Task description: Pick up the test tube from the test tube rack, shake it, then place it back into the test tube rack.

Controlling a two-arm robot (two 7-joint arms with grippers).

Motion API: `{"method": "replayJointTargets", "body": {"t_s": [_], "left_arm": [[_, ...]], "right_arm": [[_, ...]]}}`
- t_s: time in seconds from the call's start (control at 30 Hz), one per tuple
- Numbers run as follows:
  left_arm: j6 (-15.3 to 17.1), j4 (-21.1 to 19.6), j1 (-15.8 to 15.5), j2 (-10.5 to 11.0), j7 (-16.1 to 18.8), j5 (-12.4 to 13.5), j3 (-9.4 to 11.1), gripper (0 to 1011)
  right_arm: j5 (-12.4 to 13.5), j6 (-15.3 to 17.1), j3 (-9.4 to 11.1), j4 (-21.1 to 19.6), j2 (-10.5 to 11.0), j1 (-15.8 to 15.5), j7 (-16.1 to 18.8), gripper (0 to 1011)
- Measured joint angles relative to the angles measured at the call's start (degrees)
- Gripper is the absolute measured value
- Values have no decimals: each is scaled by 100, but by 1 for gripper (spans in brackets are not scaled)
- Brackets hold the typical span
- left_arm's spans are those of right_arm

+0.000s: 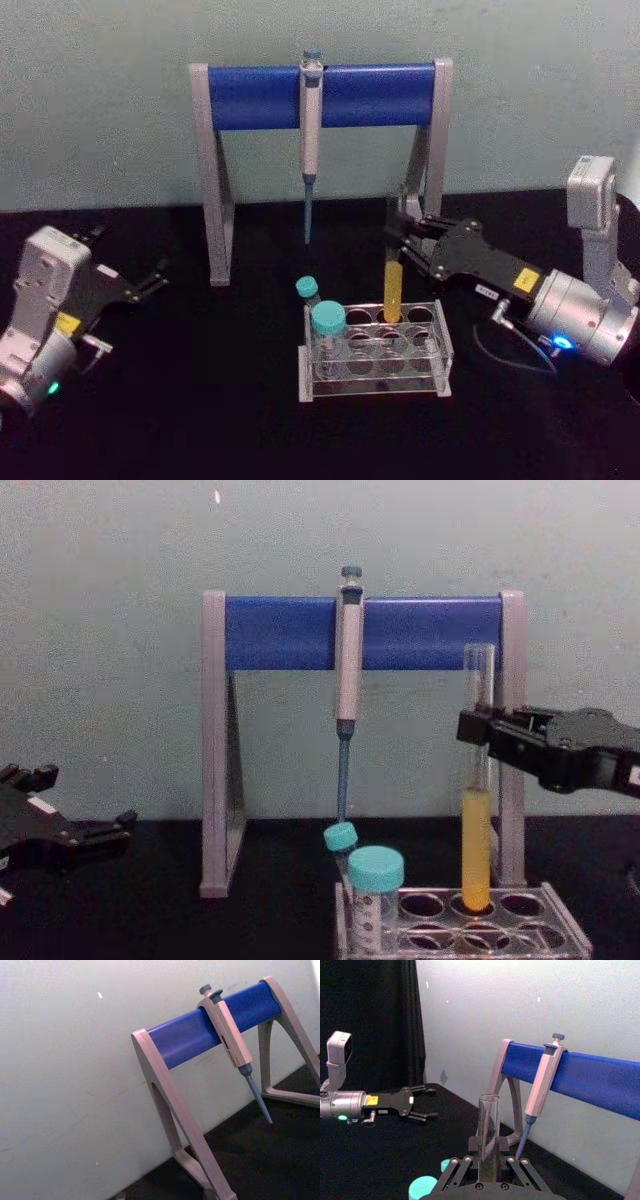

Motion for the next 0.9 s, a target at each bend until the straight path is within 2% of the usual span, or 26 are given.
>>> {"method": "replayJointTargets", "body": {"t_s": [0.9], "left_arm": [[0, 0, 0, 0, 0, 0, 0, 1001]], "right_arm": [[-72, 59, -122, 329, -95, 56, 123, 227]]}}
